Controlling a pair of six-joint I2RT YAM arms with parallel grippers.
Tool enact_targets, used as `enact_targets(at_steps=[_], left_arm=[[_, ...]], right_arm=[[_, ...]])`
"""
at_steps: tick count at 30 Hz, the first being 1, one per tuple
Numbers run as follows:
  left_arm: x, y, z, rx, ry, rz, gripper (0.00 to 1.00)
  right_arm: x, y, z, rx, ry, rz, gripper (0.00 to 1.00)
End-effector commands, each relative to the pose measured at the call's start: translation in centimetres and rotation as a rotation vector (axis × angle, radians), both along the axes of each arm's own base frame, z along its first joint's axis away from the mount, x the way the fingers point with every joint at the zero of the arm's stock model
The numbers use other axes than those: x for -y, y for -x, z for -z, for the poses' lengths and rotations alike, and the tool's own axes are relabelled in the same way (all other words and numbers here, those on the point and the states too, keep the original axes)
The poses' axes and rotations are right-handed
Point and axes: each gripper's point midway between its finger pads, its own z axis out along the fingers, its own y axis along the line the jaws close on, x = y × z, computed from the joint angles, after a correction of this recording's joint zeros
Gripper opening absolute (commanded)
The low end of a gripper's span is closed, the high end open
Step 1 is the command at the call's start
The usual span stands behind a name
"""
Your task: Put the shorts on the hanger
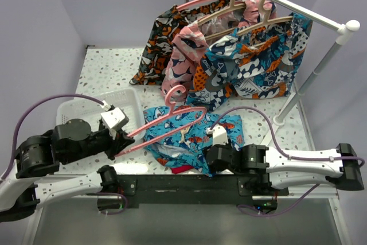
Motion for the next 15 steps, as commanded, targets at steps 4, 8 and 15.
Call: enact_targets(at_steps=[4, 8, 15], left_arm=[[-2.4, 1.7, -1.0, -0.04, 0.047, -0.014, 0.0], [-2.7, 2.3, -1.0, -0.056, 0.048, 0.0, 0.0], [-2.3, 2.8, -0.5, -0.084, 0.048, 0.024, 0.0]], right_arm=[[-0.6, 0.7, 1.2, 0.071, 0.076, 0.003, 0.72], [-1.0, 1.3, 2.2, 0.099, 0.156, -0.013, 0.74], [0.0, -0.1, 1.7, 0.175, 0.239, 0.101, 0.42]])
